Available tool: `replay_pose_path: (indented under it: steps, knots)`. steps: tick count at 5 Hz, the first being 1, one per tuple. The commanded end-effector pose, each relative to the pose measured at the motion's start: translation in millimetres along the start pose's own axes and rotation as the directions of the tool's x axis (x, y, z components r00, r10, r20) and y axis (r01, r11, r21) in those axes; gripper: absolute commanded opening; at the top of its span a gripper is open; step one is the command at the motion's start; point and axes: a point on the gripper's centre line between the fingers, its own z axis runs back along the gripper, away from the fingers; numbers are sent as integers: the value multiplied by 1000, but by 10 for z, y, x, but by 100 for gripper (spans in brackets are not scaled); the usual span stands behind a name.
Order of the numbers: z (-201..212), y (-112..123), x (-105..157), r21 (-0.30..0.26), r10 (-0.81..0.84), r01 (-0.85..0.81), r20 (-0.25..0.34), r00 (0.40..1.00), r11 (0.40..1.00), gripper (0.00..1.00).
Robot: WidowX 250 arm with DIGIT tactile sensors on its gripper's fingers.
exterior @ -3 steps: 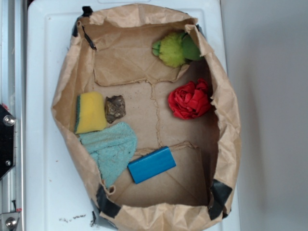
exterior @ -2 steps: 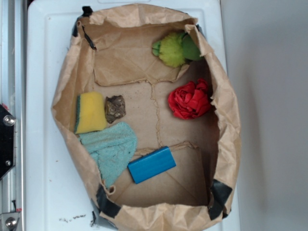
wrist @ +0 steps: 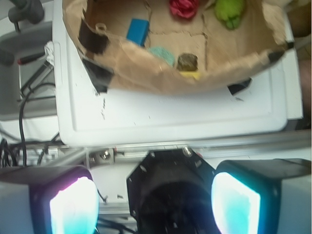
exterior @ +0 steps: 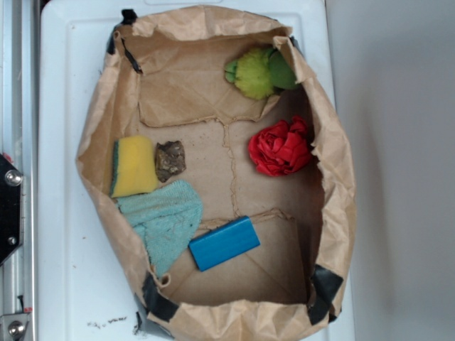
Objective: Grab the blue cloth.
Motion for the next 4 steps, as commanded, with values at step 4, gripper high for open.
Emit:
replay_pose_path:
  steps: [4]
  knots:
    - [-505,454,1000,-18,221,-221,16,975,975,100]
